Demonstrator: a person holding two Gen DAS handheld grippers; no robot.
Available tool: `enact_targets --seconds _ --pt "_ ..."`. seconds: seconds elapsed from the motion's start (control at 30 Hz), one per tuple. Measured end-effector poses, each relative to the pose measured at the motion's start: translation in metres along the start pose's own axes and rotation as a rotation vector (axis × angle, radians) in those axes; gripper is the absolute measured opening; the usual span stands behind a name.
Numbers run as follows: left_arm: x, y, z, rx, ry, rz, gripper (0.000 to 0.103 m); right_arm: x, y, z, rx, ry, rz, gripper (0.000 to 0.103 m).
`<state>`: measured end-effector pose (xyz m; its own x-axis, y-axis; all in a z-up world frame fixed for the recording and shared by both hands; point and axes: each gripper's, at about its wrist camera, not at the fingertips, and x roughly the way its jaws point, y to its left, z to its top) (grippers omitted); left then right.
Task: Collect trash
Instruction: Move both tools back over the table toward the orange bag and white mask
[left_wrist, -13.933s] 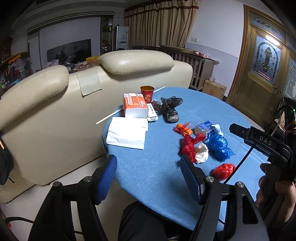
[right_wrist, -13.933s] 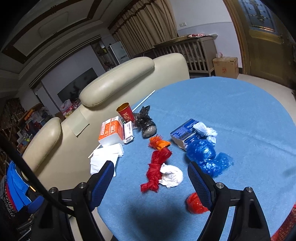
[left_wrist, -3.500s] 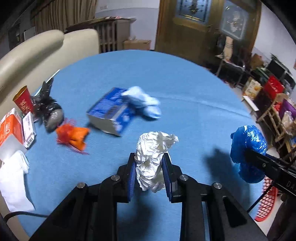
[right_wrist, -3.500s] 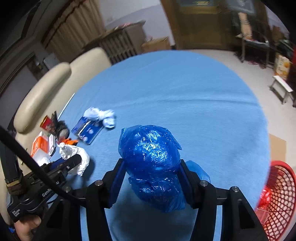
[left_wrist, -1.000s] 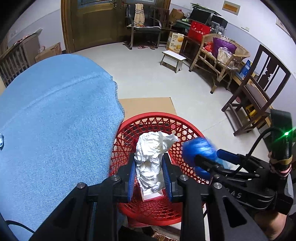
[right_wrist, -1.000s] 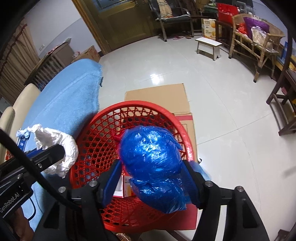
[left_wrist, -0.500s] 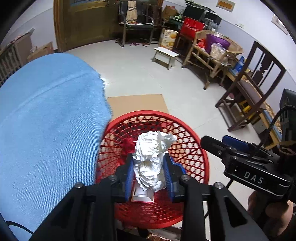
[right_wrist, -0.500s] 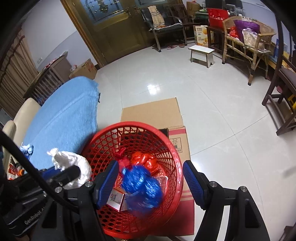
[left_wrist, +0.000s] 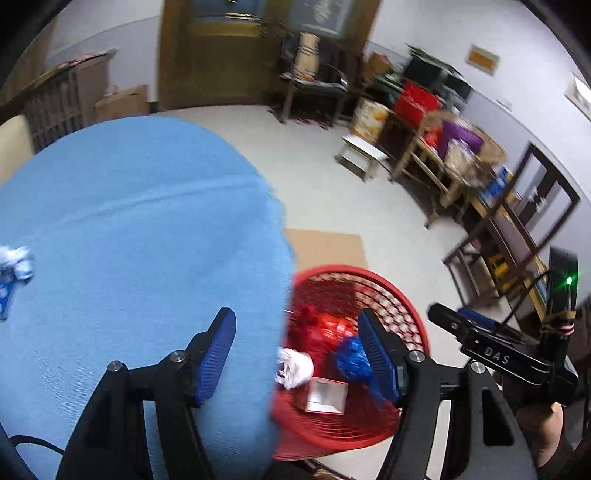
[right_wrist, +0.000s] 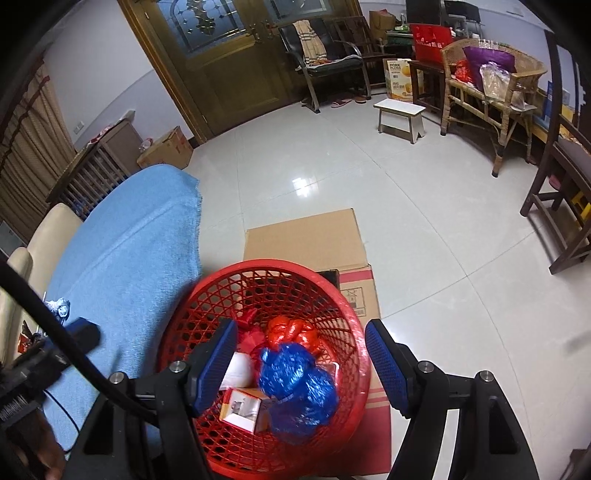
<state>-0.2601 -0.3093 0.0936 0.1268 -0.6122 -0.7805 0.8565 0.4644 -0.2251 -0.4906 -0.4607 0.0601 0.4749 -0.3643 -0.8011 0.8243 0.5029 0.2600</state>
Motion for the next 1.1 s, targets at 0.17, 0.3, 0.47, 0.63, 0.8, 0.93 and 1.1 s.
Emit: enact_targets --seconds 0.17,0.3,0.47,0.63,0.8,0.93,1.1 --pt "-0.026 0.049 -0.008 -0.101 -0.041 0.071 0.070 0.003 0.028 0.000 -0.047 0.002 0.027 0.075" --pt "-0.042 0.085 -0.019 -0.172 -0.053 0.114 0.070 0.009 0.054 -0.001 -0.092 0.014 0.053 0.075" --pt "-0.058 0.126 -0.039 -0.244 -0.066 0.173 0.070 0.021 0.098 -0.006 -0.174 0.041 0.089 0.075" --pt "-0.073 0.172 -0.061 -0.334 -0.078 0.234 0.070 0.028 0.141 -0.013 -0.257 0.066 0.131 0.075" --pt "-0.092 0.239 -0.076 -0.457 -0.097 0.325 0.070 0.034 0.176 -0.021 -0.327 0.084 0.169 0.075" --pt "-0.103 0.300 -0.080 -0.611 -0.118 0.416 0.070 0.039 0.192 -0.028 -0.353 0.101 0.184 0.075" --pt "-0.088 0.354 -0.072 -0.674 -0.093 0.482 0.070 0.044 0.202 -0.035 -0.370 0.123 0.185 0.075"
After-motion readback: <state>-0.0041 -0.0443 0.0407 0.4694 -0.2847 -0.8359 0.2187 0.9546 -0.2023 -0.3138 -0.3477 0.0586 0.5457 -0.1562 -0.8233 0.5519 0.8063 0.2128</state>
